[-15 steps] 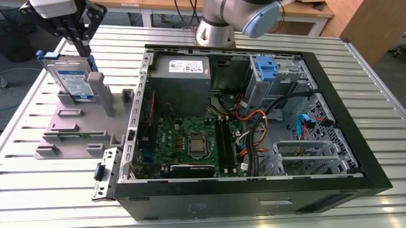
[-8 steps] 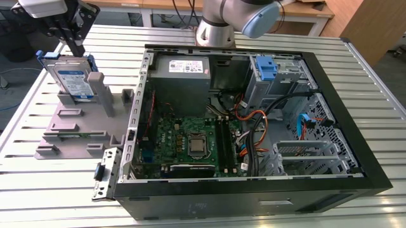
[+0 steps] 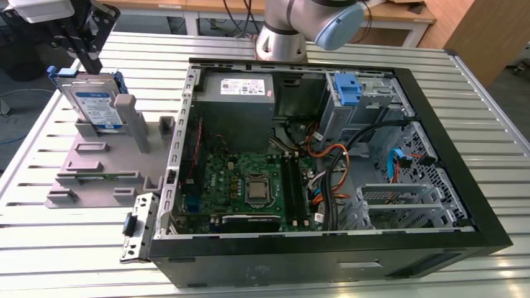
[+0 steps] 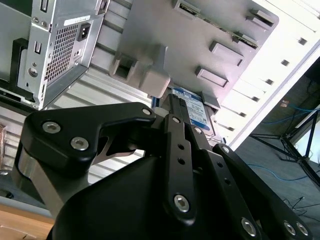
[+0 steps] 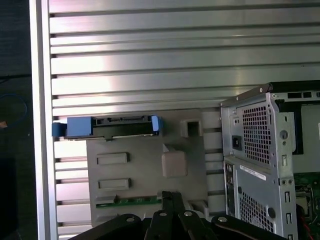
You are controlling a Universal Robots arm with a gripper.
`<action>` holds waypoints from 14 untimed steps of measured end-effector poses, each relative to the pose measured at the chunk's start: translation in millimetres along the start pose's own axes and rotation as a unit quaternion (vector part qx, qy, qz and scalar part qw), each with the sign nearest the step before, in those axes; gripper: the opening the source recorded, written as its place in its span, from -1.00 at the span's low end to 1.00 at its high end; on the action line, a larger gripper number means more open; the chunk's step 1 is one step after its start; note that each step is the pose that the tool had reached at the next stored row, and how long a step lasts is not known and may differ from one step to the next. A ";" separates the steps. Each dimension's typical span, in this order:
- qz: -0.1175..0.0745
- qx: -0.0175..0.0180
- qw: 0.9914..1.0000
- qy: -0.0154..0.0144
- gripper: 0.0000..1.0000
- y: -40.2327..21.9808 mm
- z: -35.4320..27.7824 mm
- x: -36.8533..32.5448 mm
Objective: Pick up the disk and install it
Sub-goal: 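Reach for the disk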
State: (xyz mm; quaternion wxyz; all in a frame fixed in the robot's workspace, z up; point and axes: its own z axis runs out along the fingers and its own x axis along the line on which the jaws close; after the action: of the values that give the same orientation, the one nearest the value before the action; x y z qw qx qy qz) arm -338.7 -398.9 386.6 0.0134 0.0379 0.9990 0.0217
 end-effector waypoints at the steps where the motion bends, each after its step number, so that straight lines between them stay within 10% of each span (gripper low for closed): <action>1: 0.000 0.000 1.000 0.000 -0.79 -0.1 0.0 0.9; 14: 0.000 0.000 1.000 0.000 -0.79 -0.2 0.0 2.3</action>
State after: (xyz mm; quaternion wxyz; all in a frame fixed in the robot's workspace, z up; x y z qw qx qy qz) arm -341.0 -399.0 386.5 0.0134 0.0378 0.9990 0.0217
